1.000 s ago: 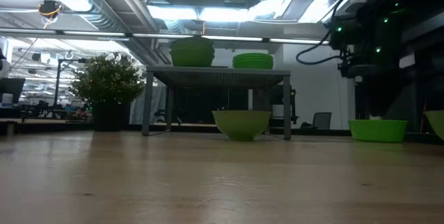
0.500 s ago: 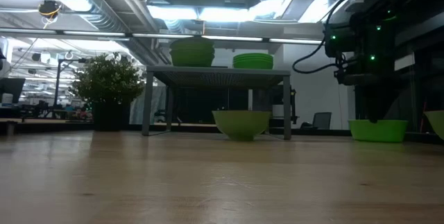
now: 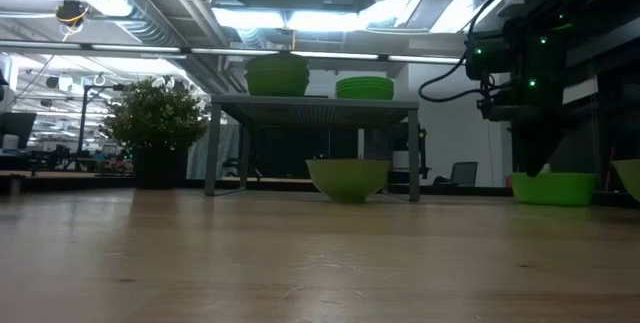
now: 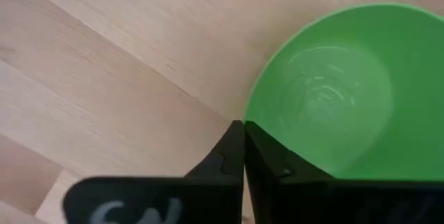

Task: Pick & Place Mini bowls
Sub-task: Stack the green bowl on the green bowl

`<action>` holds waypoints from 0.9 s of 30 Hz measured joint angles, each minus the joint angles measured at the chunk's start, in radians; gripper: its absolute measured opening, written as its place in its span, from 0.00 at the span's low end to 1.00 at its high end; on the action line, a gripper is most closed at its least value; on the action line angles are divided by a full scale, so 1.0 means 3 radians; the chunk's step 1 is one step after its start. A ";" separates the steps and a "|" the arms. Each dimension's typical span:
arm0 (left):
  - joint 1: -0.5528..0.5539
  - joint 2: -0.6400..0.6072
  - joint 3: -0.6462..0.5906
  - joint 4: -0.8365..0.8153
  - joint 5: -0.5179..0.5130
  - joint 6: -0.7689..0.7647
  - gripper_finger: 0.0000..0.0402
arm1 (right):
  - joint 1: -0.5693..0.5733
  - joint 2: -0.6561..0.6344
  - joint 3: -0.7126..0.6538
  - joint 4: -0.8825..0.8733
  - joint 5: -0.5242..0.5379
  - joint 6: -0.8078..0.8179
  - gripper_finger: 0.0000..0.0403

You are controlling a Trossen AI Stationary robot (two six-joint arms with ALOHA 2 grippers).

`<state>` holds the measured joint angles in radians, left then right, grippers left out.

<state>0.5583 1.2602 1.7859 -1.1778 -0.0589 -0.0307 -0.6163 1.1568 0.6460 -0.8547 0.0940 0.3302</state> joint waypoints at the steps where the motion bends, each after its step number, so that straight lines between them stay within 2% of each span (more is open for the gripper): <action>1: 0.0000 0.0000 0.0000 0.0000 0.0000 0.0000 0.24 | 0.0000 0.0000 0.0000 0.0001 0.0000 0.0000 0.01; 13: 0.0000 0.0000 0.0000 0.0000 0.0000 0.0001 0.24 | 0.0000 0.0000 0.0000 0.0003 -0.0026 0.0007 0.04; 19: 0.0000 0.0000 0.0000 0.0000 0.0000 0.0001 0.24 | 0.0000 0.0000 0.0000 0.0003 -0.0028 0.0090 0.11; 27: 0.0000 0.0000 0.0000 0.0000 0.0000 0.0001 0.24 | 0.0000 -0.0001 0.0000 -0.0005 0.0013 0.0200 0.27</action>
<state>0.5583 1.2602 1.7859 -1.1778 -0.0590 -0.0303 -0.6163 1.1564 0.6460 -0.8562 0.0980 0.3901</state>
